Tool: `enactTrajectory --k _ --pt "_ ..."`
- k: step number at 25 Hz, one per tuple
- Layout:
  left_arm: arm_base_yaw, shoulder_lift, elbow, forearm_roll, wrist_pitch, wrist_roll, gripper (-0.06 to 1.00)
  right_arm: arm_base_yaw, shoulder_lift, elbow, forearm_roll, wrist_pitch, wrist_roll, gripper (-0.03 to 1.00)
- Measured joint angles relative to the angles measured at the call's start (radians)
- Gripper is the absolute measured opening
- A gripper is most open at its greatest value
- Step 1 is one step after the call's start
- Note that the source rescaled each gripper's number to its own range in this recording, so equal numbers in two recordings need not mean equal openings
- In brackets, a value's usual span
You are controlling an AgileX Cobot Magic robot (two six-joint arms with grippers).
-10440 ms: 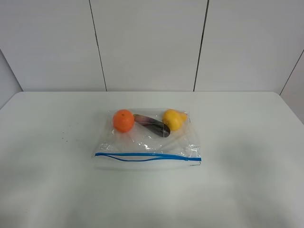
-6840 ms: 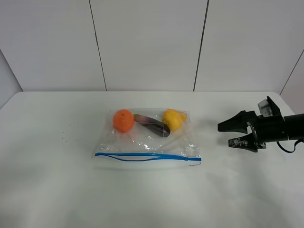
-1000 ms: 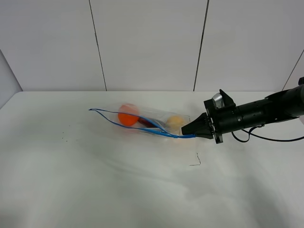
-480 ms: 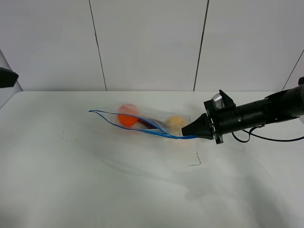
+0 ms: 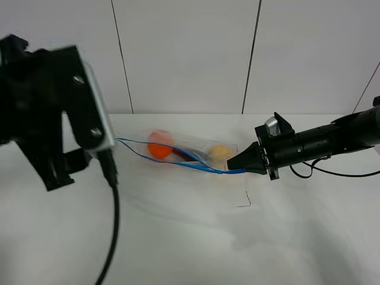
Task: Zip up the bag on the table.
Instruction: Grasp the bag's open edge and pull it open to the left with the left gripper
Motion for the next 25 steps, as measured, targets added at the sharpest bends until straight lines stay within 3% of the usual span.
enactTrajectory --k 5,12,19,25 --pt "-0.183 0.164 0.064 0.326 -0.042 -0.36 0.99 0.0 0.0 0.0 0.0 0.0 0.0 0.0" --pt "-0.271 0.461 0.065 0.659 -0.078 -0.671 0.98 0.0 0.0 0.0 0.0 0.0 0.001 0.0" --pt "-0.327 0.675 0.065 0.92 -0.106 -0.88 0.98 0.0 0.0 0.0 0.0 0.0 0.009 0.0" --pt "-0.338 0.792 0.043 0.958 -0.133 -0.964 0.95 0.0 0.0 0.0 0.0 0.001 0.016 0.0"
